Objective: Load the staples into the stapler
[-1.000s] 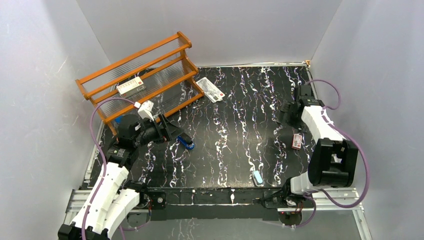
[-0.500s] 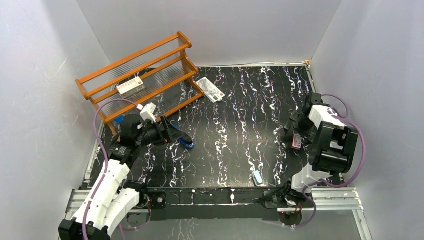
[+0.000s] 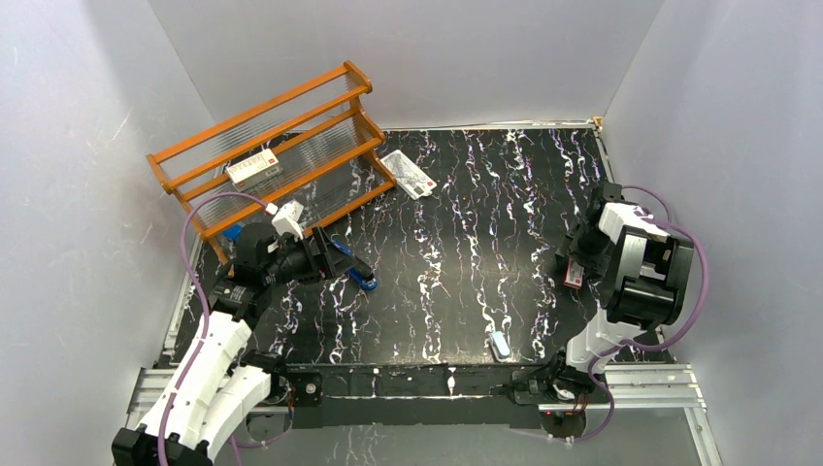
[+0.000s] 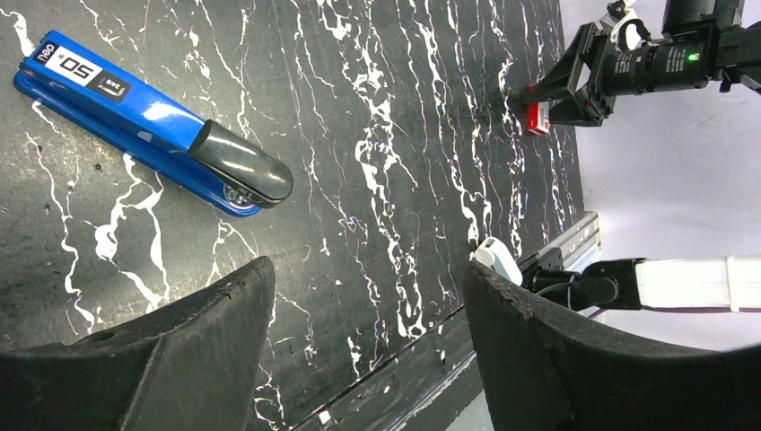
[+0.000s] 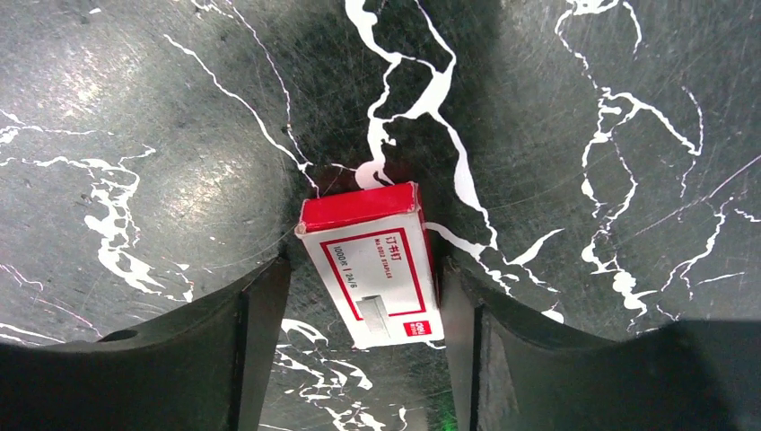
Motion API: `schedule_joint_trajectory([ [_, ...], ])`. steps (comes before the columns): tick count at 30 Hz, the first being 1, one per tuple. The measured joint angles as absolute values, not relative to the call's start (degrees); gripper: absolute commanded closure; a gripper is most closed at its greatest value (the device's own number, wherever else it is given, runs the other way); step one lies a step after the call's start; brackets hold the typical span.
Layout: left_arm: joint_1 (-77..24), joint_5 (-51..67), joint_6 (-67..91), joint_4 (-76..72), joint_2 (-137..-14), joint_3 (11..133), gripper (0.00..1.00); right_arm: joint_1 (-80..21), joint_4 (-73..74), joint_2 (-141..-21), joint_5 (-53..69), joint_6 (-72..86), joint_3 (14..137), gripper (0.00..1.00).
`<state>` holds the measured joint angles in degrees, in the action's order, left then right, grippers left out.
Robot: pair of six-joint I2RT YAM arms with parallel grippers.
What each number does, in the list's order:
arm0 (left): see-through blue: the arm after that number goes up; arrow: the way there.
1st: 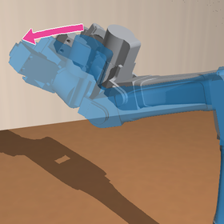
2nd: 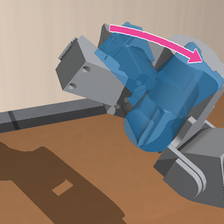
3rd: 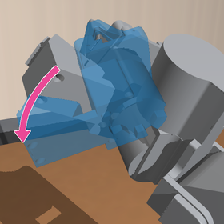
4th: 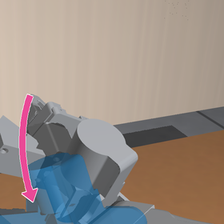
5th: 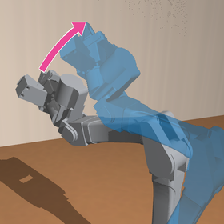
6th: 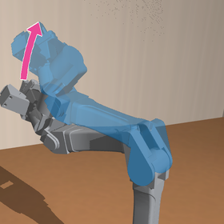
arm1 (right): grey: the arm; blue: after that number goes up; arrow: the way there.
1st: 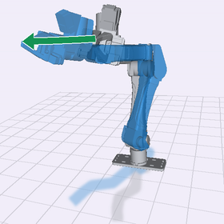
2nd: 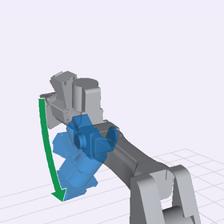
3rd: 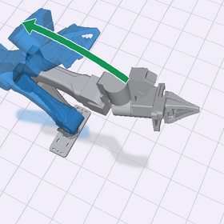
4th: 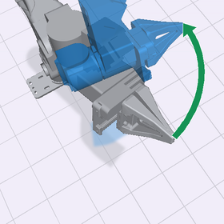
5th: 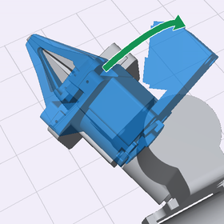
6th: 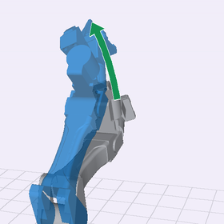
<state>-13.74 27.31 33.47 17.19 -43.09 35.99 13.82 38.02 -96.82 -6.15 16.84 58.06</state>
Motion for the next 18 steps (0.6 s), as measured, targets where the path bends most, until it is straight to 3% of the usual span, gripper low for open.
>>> schedule_joint_trajectory([
  [4, -14.0, 26.7, 33.4, 17.2, -42.6, 36.0, 0.26, 13.8, 37.4, -96.8, -6.1, 16.2, 58.1, 0.39],
  [12, -14.1, 25.9, 33.2, 17.2, -42.3, 36.0, 0.26, 13.3, 36.8, -95.7, -3.9, 16.3, 57.9, 0.43],
  [18, -14.1, 25.7, 33.2, 17.4, -42.4, 36.0, 0.26, 4.5, 36.8, -93.5, -4.8, 16.6, 57.9, 0.46],
])
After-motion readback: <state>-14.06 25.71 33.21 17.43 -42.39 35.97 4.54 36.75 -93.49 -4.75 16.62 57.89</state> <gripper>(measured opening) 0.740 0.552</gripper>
